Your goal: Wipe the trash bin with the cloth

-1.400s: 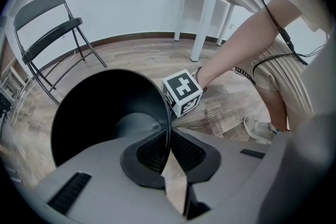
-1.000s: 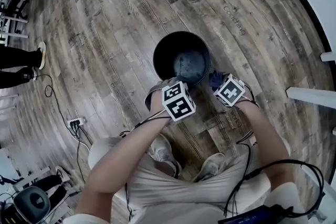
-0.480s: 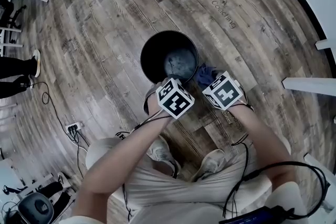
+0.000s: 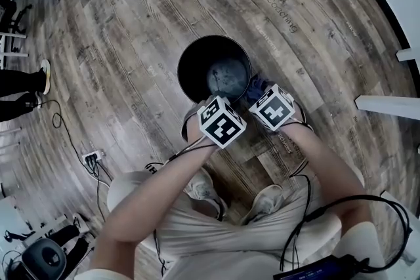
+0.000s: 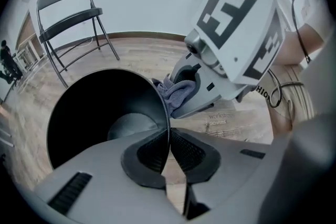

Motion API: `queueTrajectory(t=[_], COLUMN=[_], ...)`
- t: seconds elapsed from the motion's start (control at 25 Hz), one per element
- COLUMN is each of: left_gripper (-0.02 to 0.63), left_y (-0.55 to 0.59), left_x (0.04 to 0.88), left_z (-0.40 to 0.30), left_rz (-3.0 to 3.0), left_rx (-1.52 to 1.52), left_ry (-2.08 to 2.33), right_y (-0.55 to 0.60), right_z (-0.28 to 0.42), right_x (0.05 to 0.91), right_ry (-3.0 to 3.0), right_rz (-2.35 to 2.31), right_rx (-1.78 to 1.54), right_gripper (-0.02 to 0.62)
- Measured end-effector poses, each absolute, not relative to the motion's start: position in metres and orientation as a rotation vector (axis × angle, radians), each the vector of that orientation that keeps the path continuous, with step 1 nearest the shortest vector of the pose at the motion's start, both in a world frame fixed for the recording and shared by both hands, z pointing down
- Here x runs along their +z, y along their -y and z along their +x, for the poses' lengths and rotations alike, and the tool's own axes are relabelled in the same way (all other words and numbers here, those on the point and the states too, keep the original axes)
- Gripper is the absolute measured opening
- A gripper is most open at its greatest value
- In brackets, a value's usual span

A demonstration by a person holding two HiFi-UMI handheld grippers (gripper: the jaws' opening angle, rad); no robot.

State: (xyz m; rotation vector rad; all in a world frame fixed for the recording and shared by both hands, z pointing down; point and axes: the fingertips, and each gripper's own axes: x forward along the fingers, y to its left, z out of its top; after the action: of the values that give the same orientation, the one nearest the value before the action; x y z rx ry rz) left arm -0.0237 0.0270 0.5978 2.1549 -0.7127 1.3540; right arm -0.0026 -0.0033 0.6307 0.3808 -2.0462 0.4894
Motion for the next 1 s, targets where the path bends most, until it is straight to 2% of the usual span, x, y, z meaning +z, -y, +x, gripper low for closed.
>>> queueTrajectory(t=[0.44,0.72,1.0], left_gripper=[0.026,0.028,0.028], left_y=[-0.029,-0.031,-0.033], left_x=[0.597,0.598,0.597], left_z=[-0.022,-0.021,-0.024], left_rz=[2.160,2.163,2.176], left_rx=[1.343,1.337,1.343], left_ry=[0.682,0.658,0.652], right_y=[-0.001,-0.017,-0.025], right_z=[-0.003,-0.004,-0.008], right_x=[0.710,0.768,0.806], right_ry=[1.969,1.909,1.895], right_rz=[0.338,0.266,0.215], right_rx=[0.501,0.386,0.441], right_gripper=[0.110,0.110,0.110])
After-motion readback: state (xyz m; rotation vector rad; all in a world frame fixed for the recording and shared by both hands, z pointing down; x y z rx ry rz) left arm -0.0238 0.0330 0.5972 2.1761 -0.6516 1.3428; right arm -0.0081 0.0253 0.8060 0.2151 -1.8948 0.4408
